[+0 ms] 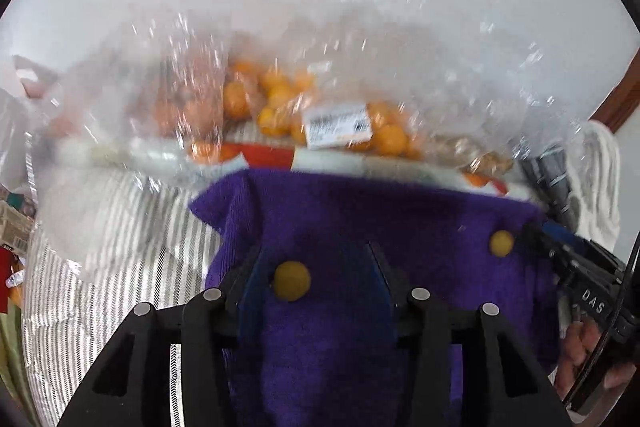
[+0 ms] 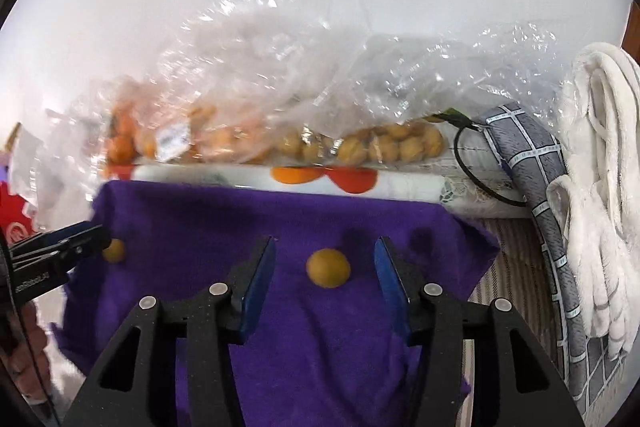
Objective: Organize fruits
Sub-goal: 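Open the right gripper to drop the fruit onto the purple towel, then move the right gripper back to the oranges and grasp a large orange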
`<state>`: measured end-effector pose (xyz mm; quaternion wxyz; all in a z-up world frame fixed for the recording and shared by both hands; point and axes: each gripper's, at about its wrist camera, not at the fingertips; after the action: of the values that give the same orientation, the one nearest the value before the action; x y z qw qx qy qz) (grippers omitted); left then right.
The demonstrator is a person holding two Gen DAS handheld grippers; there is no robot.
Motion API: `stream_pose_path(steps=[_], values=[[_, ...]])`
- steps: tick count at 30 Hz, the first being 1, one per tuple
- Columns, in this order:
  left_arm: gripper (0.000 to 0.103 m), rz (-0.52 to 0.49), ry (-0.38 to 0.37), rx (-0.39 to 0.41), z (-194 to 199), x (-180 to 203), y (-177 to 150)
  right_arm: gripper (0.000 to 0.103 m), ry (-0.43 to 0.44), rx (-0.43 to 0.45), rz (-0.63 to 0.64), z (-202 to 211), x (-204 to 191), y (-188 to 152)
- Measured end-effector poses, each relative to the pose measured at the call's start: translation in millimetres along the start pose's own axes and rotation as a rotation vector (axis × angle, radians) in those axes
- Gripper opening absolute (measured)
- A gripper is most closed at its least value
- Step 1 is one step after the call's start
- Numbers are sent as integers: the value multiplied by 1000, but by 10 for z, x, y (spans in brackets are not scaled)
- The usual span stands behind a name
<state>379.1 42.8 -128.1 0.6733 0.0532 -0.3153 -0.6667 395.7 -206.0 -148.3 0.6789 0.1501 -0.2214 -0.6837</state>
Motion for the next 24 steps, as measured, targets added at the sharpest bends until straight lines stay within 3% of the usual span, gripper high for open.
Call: stream_pose_path(steps=[4, 10, 16, 19, 21, 24], values=[[46, -45, 0, 41, 194, 151, 17, 51, -63, 66, 4, 324, -56, 16], [44, -79, -53, 61, 465, 331, 48, 51, -24, 70, -1, 628, -127, -115], [44, -137, -76, 79, 717, 586, -35, 51, 12, 30, -37, 832, 51, -517], [44, -71, -124, 88, 887, 566, -89, 52, 28, 29, -36, 971, 128, -753], [44, -64, -167, 90, 1003, 565, -196, 52, 43, 18, -22, 1043, 153, -901], [44, -91, -167, 104, 1114, 547, -445, 53, 50, 25, -10, 1151, 170, -1179]])
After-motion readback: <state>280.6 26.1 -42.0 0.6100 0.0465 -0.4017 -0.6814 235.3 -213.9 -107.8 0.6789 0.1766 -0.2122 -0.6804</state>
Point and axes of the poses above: each gripper's, at about its wrist camera, not at the fingertips, and z roughly against the way its jaws point, x to its right, y to its top, and after that the axes turned 13 degrees about -y, right-handed
